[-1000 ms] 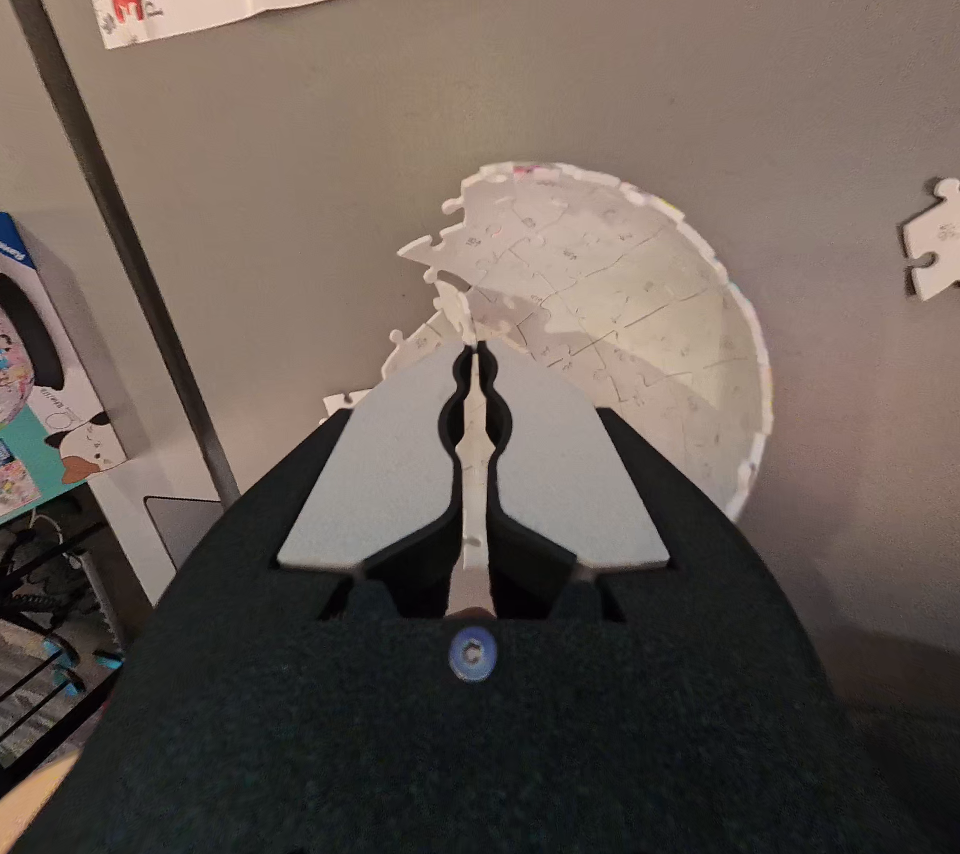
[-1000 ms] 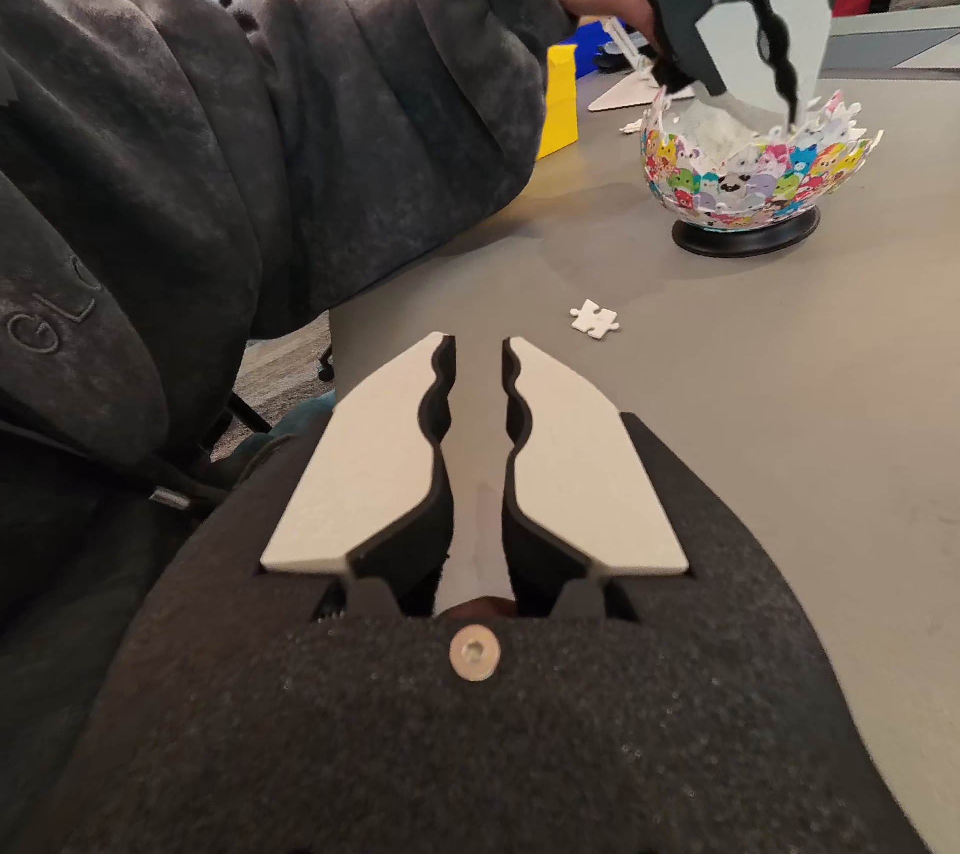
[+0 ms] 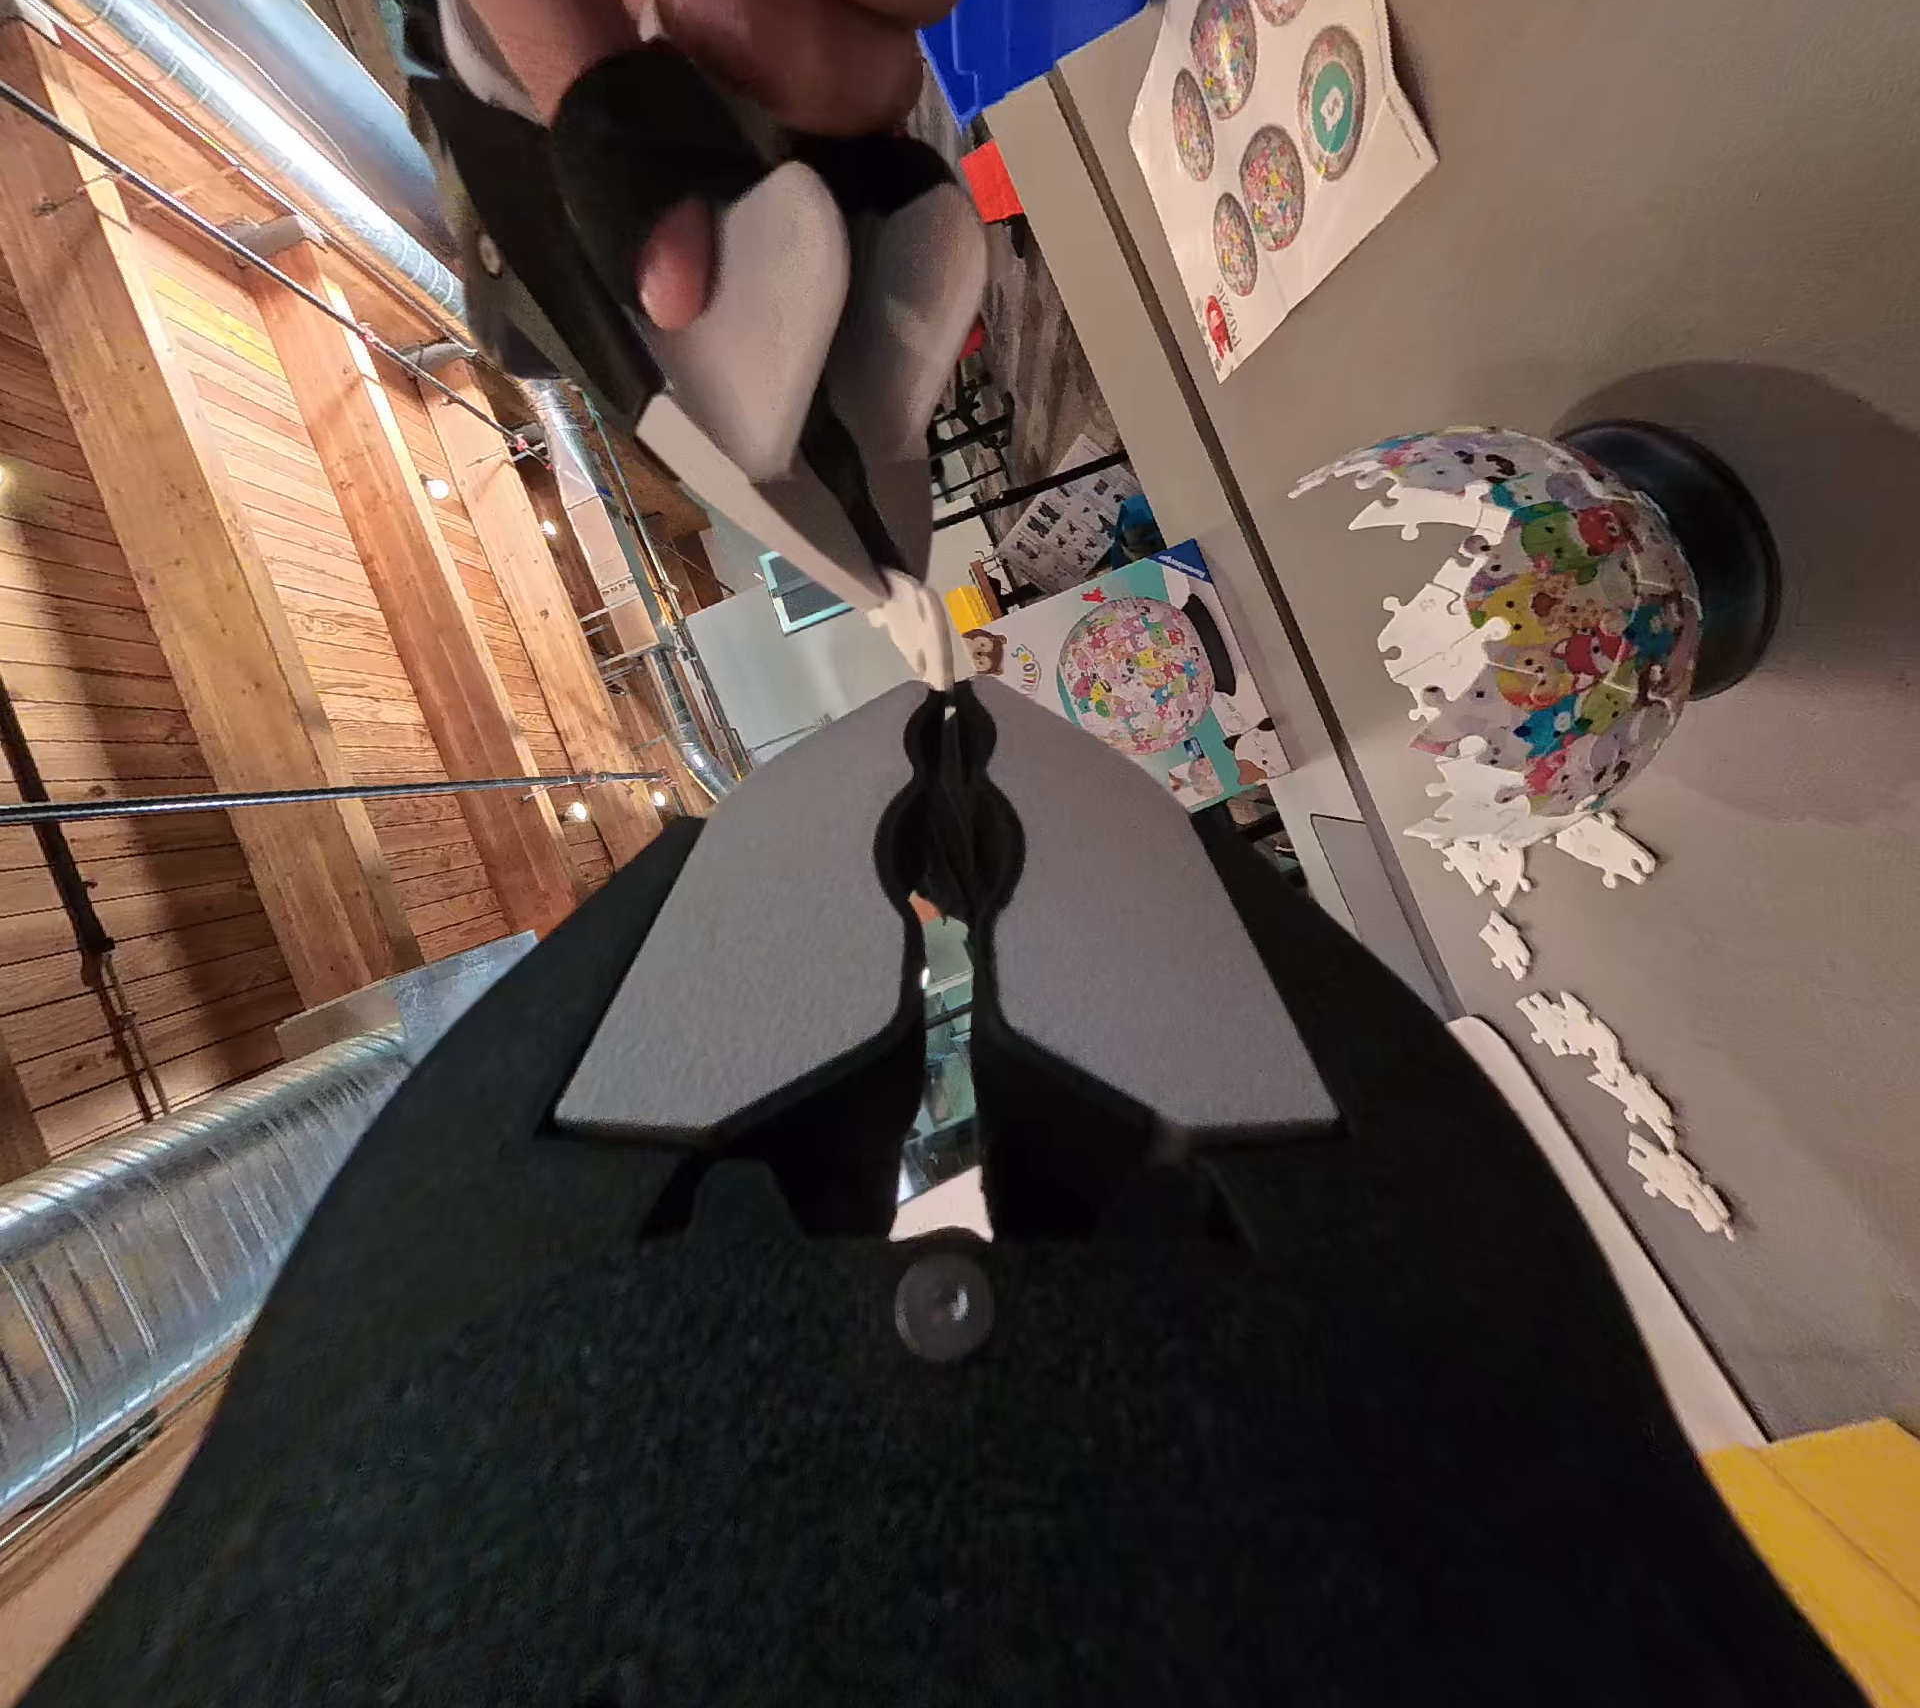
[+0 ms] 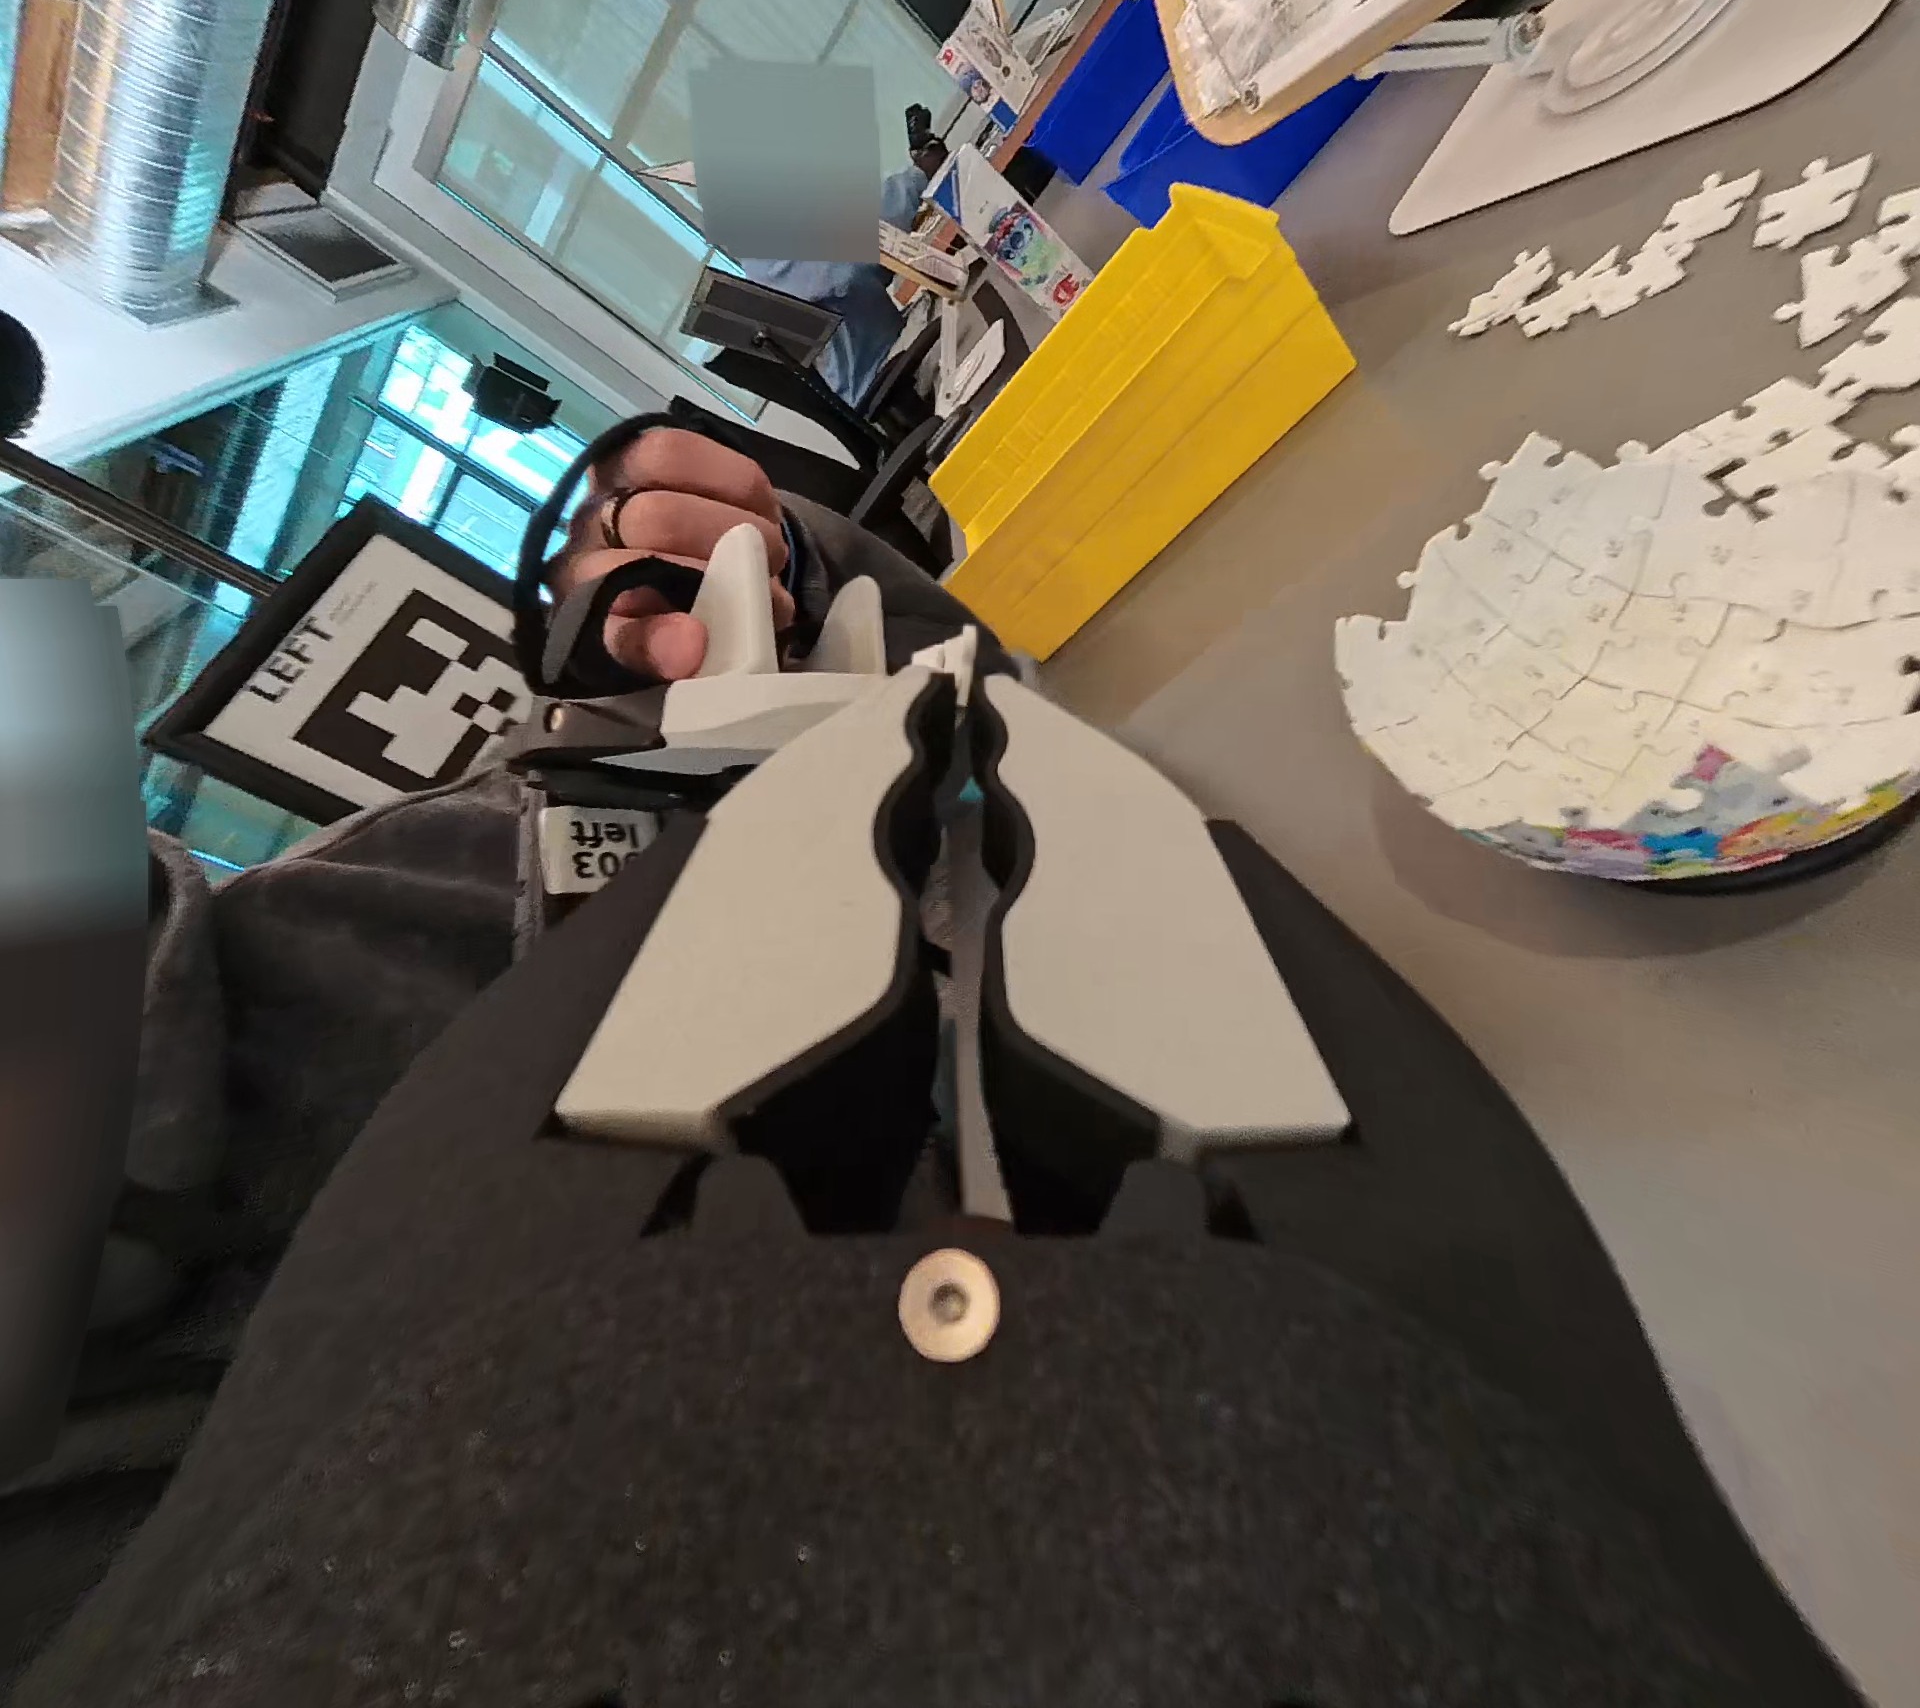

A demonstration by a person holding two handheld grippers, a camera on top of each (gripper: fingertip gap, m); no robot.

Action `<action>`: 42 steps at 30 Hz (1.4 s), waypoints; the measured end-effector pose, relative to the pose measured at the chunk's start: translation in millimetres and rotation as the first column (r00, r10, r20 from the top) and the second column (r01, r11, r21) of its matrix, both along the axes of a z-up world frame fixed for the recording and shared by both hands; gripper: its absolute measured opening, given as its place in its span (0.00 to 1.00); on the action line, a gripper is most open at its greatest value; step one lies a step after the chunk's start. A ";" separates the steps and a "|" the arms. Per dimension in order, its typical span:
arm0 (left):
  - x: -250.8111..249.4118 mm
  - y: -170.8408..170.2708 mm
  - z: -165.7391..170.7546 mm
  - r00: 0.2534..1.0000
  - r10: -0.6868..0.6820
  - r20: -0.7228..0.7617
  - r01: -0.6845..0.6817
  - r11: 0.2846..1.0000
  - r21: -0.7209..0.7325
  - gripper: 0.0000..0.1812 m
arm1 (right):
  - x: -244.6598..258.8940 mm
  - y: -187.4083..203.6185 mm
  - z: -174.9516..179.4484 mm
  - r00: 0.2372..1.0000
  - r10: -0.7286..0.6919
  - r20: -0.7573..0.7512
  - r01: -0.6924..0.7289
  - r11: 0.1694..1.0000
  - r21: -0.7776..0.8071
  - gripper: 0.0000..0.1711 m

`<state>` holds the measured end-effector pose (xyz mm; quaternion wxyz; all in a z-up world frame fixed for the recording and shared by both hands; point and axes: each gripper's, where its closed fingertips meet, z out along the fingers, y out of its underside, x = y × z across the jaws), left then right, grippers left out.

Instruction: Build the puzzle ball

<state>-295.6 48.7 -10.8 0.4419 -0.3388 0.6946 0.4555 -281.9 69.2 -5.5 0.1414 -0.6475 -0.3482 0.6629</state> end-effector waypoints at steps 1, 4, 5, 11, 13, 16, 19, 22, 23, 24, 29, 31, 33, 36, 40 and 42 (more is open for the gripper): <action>-2.0 2.8 -2.9 1.000 0.004 0.010 -0.004 1.000 -0.009 0.01 | -2.8 3.4 -2.5 1.000 -0.013 0.008 0.013 0.999 0.036 0.02; -16.2 17.4 -16.4 0.992 0.051 0.117 -0.037 0.993 -0.116 0.01 | -11.3 22.5 -8.2 0.995 -0.091 0.030 0.085 0.983 0.162 0.01; -23.3 22.4 -22.6 0.978 0.086 0.189 -0.047 0.978 -0.204 0.00 | -13.0 36.1 -12.2 0.987 -0.151 0.050 0.135 0.963 0.231 0.01; -74.7 79.3 -56.9 0.697 0.509 0.505 0.095 0.633 -0.769 0.06 | -34.1 109.3 -64.8 0.930 -0.323 0.173 0.130 0.731 0.669 0.01; -85.6 101.9 -79.3 0.621 0.652 0.435 0.201 0.404 -0.892 0.20 | -47.5 122.5 -91.8 0.918 -0.299 0.262 0.017 0.689 0.725 0.01; -88.2 131.3 -97.8 0.610 0.705 0.361 0.335 0.184 -0.924 0.18 | -63.6 131.7 -113.8 0.904 -0.250 0.346 -0.079 0.699 0.711 0.01; -79.8 147.3 -104.1 0.666 0.664 0.339 0.381 0.087 -0.920 0.13 | -74.8 136.0 -110.0 0.933 -0.189 0.306 -0.070 0.738 0.671 0.01; -72.5 152.8 -108.9 0.700 0.640 0.317 0.381 0.040 -0.924 0.13 | -79.6 143.6 -92.3 0.967 -0.167 0.194 0.014 0.792 0.610 0.01; -72.0 156.4 -111.0 0.704 0.633 0.323 0.378 0.051 -0.924 0.13 | -79.7 145.1 -85.0 0.976 -0.159 0.152 0.038 0.803 0.595 0.01; -71.2 159.8 -112.1 0.706 0.627 0.330 0.381 0.056 -0.923 0.13 | -78.9 148.4 -78.9 0.979 -0.166 0.117 0.066 0.803 0.592 0.01; -62.9 166.2 -91.1 0.643 0.626 0.443 0.537 0.045 -0.843 0.09 | -71.7 158.1 -61.0 0.980 -0.199 -0.010 0.171 0.814 0.555 0.01; -62.3 165.8 -86.0 0.628 0.626 0.462 0.570 0.035 -0.821 0.02 | -67.7 160.6 -61.8 0.981 -0.195 -0.005 0.165 0.817 0.553 0.01; -60.2 164.0 -86.0 0.628 0.636 0.448 0.578 0.005 -0.816 0.01 | -64.1 158.3 -64.0 0.985 -0.168 0.024 0.128 0.827 0.548 0.01; -55.3 164.4 -96.1 0.648 0.638 0.416 0.538 0.004 -0.843 0.01 | -58.3 157.5 -74.0 0.979 -0.162 0.124 0.056 0.799 0.599 0.01; -53.4 164.6 -106.8 0.665 0.647 0.374 0.503 -0.017 -0.864 0.01 | -49.2 158.7 -84.3 0.945 -0.170 0.279 -0.080 0.708 0.702 0.11; -54.9 164.0 -110.2 0.670 0.651 0.357 0.491 -0.027 -0.871 0.01 | -48.2 157.8 -81.5 0.926 -0.166 0.340 -0.159 0.645 0.748 0.10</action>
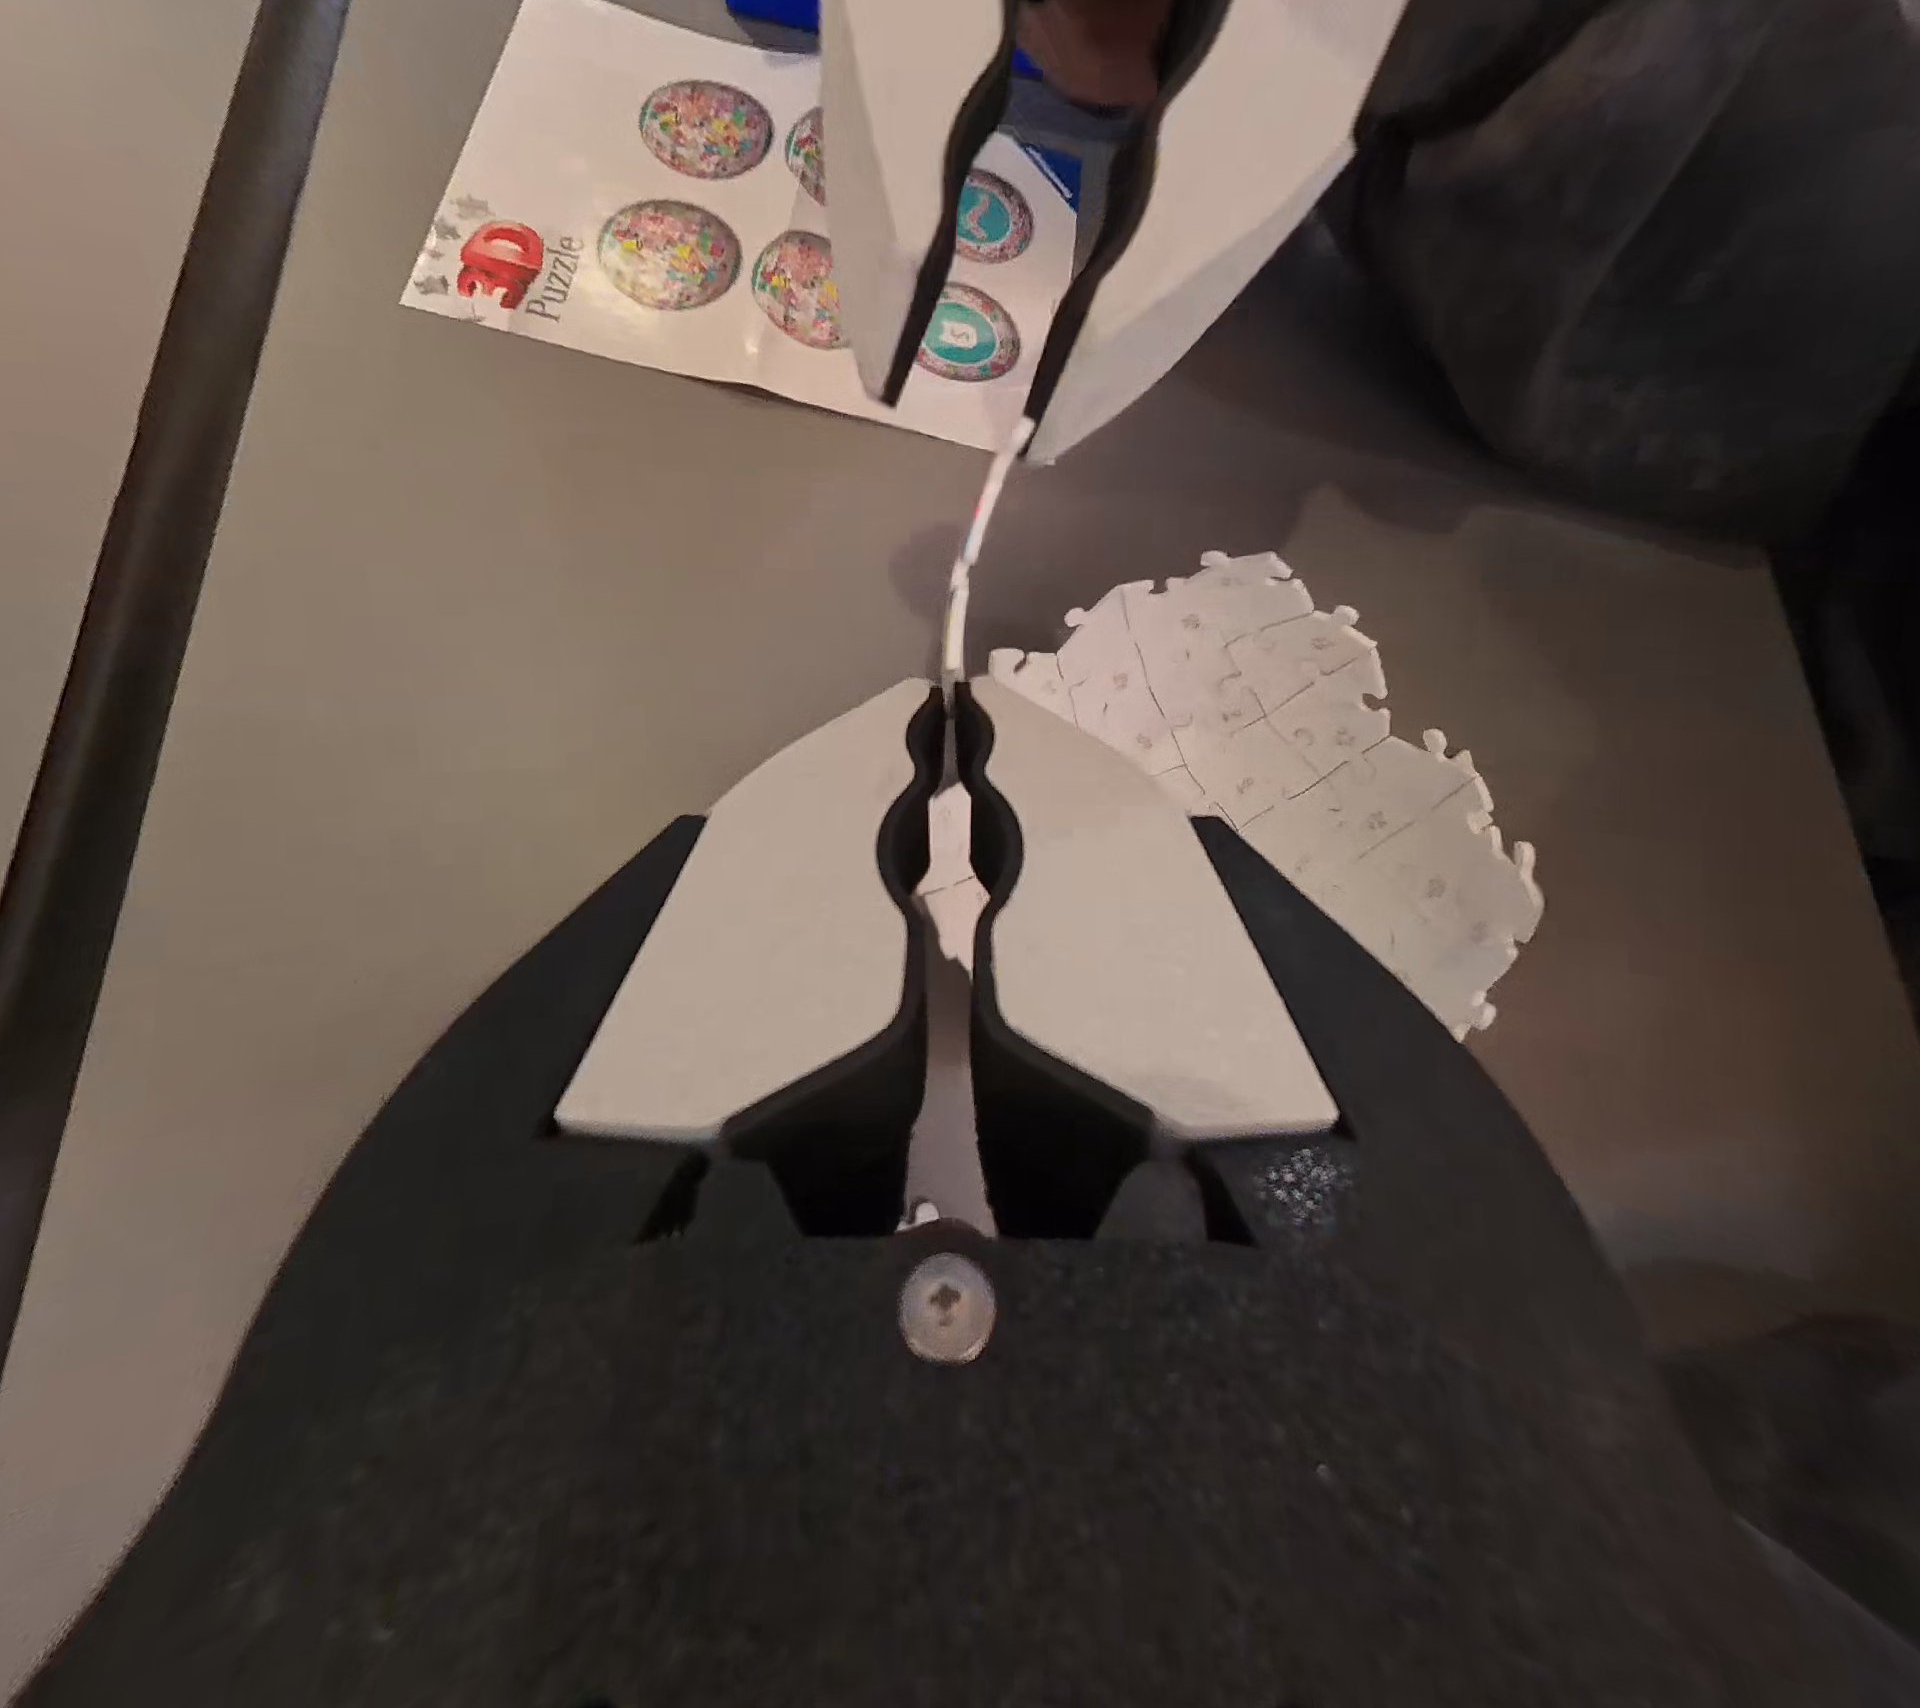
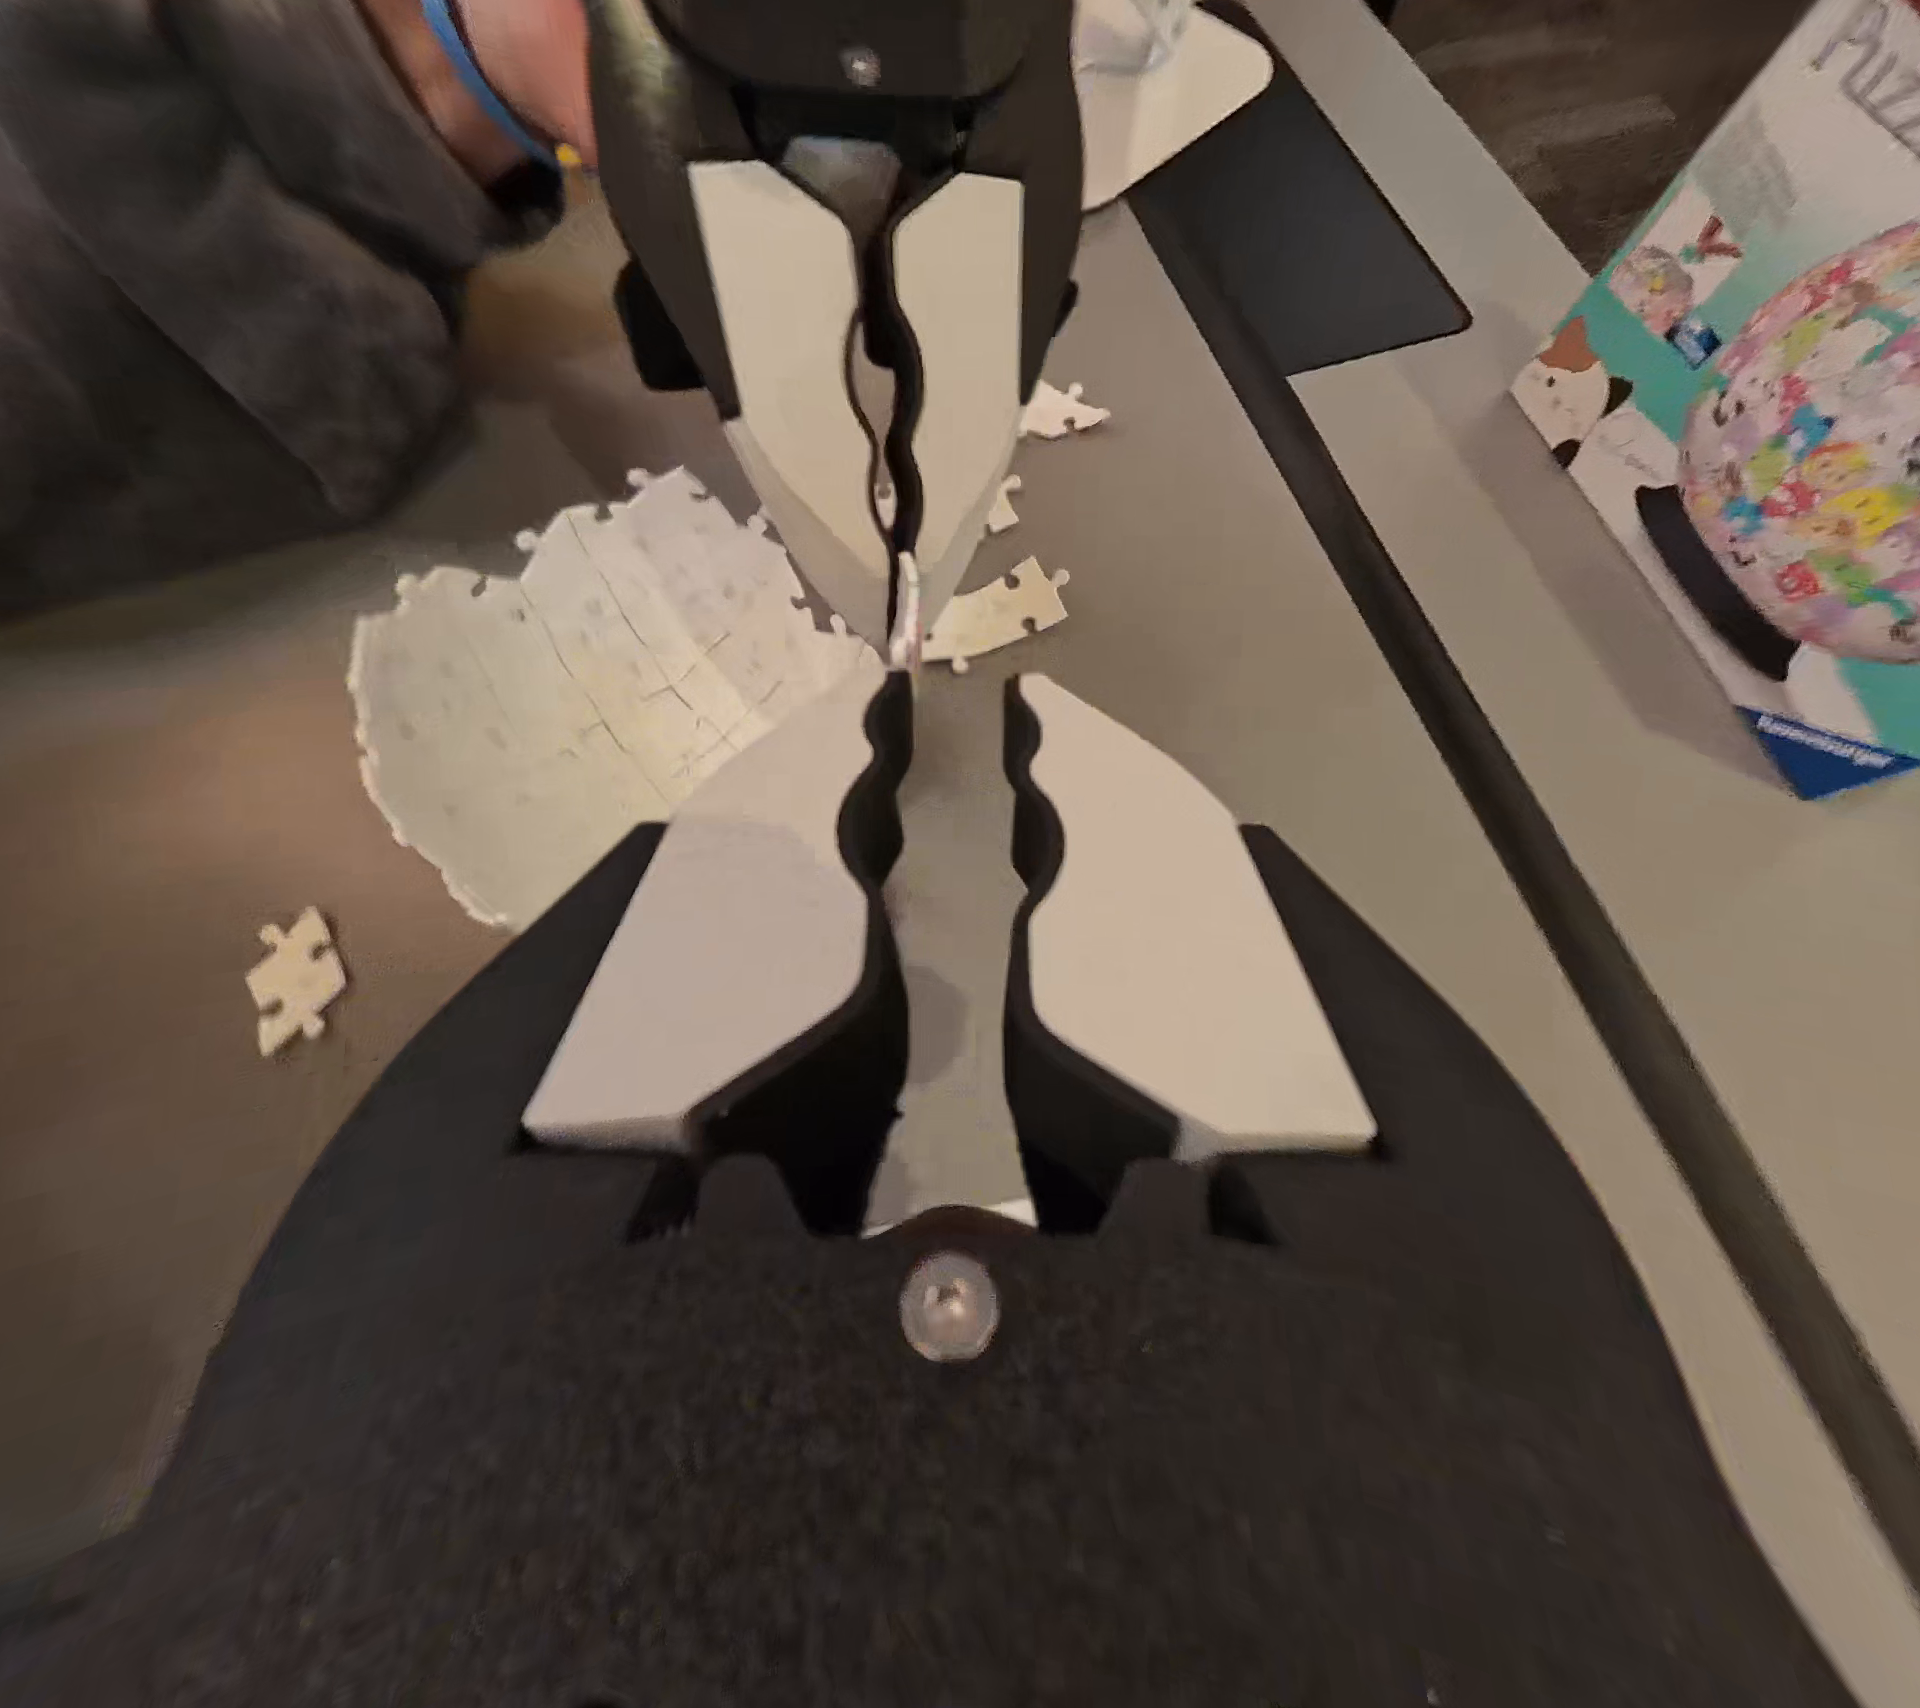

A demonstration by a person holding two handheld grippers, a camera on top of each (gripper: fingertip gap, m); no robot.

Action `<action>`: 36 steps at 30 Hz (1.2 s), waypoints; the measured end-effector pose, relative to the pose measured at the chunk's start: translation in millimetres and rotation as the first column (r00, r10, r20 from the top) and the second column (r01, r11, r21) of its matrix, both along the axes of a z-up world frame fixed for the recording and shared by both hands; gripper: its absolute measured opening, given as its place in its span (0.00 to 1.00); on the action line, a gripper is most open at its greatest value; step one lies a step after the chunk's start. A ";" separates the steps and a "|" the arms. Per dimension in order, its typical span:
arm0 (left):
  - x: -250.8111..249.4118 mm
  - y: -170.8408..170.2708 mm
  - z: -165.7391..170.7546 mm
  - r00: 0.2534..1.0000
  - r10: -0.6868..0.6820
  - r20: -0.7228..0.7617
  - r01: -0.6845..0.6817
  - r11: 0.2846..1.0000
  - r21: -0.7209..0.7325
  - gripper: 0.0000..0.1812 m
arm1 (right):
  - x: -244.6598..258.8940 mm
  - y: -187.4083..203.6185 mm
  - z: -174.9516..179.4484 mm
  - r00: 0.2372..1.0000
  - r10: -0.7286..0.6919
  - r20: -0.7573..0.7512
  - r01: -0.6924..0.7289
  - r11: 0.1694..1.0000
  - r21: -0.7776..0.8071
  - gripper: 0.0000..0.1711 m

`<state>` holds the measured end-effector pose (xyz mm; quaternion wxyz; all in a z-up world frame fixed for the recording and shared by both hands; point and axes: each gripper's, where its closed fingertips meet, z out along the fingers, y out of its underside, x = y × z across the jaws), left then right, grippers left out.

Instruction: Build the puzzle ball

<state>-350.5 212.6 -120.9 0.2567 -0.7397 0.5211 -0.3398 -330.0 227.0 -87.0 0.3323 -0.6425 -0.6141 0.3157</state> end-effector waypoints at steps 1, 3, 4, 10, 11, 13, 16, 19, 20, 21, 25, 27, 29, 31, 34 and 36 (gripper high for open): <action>-0.7 -0.8 -0.9 1.000 -0.002 -0.003 0.002 1.000 -0.008 0.01 | -2.4 -2.4 3.8 0.999 0.026 0.031 -0.026 0.999 0.022 0.08; -3.2 -0.7 -2.0 1.000 0.004 -0.015 -0.004 1.000 -0.011 0.01 | -7.6 -4.5 5.9 0.989 0.057 0.138 -0.065 0.997 0.050 0.08; -5.0 -0.8 -3.1 1.000 0.006 -0.026 -0.007 1.000 -0.011 0.01 | -8.8 -4.9 4.9 0.976 0.070 0.205 -0.085 0.994 0.062 0.08; -8.9 0.5 -5.5 1.000 0.016 -0.026 -0.017 0.999 -0.028 0.01 | -14.0 -5.1 13.8 0.924 0.107 0.368 -0.143 0.987 0.072 0.08; -9.7 1.6 -8.4 0.999 0.020 -0.036 -0.021 0.999 -0.029 0.01 | -15.6 -5.3 18.2 0.927 0.114 0.358 -0.147 0.987 0.068 0.09; -9.5 3.3 -12.4 0.999 0.025 -0.042 -0.026 0.999 -0.038 0.01 | -19.9 -4.8 23.8 0.933 0.129 0.336 -0.160 0.985 0.063 0.11; -6.8 4.8 -13.3 0.999 0.031 -0.018 -0.032 0.998 -0.060 0.01 | -20.8 -1.9 10.6 0.919 0.156 0.361 -0.181 0.983 0.035 0.14; -5.2 6.1 -12.5 0.999 0.035 0.007 -0.034 0.997 -0.074 0.01 | -16.4 7.0 -1.5 0.910 0.142 0.389 -0.155 0.988 0.000 0.15; -4.1 5.9 -10.7 0.999 0.033 0.024 -0.031 0.997 -0.078 0.00 | -16.5 7.7 -2.2 0.913 0.147 0.379 -0.154 0.988 -0.012 0.14; -3.1 5.3 -9.2 0.999 0.030 0.038 -0.027 0.996 -0.083 0.01 | -16.6 7.0 -2.7 0.915 0.160 0.372 -0.163 0.986 -0.024 0.13; -2.5 3.9 -11.6 0.999 0.026 0.024 -0.023 0.996 -0.087 0.01 | -16.9 6.7 -4.1 0.914 0.179 0.363 -0.179 0.983 -0.034 0.11; -2.3 3.8 -13.7 1.000 0.027 0.013 -0.025 0.995 -0.091 0.01 | -18.5 4.9 -5.6 0.911 0.191 0.365 -0.190 0.981 -0.038 0.11; -1.8 2.6 -15.9 1.000 0.023 0.003 -0.022 0.995 -0.097 0.01 | -20.0 4.9 -8.6 0.906 0.193 0.378 -0.193 0.980 -0.039 0.11; -1.5 2.2 -17.8 1.000 0.022 -0.009 -0.023 0.995 -0.098 0.01 | -19.9 5.7 -11.5 0.899 0.194 0.393 -0.191 0.980 -0.048 0.09; -1.8 2.8 -17.9 1.000 0.027 -0.010 -0.027 0.994 -0.102 0.01 | -18.0 4.0 -14.1 0.889 0.210 0.407 -0.201 0.977 -0.065 0.01; -2.3 3.0 -17.0 1.000 0.028 0.000 -0.028 0.994 -0.108 0.01 | -16.6 4.1 -15.3 0.886 0.208 0.414 -0.198 0.978 -0.066 0.01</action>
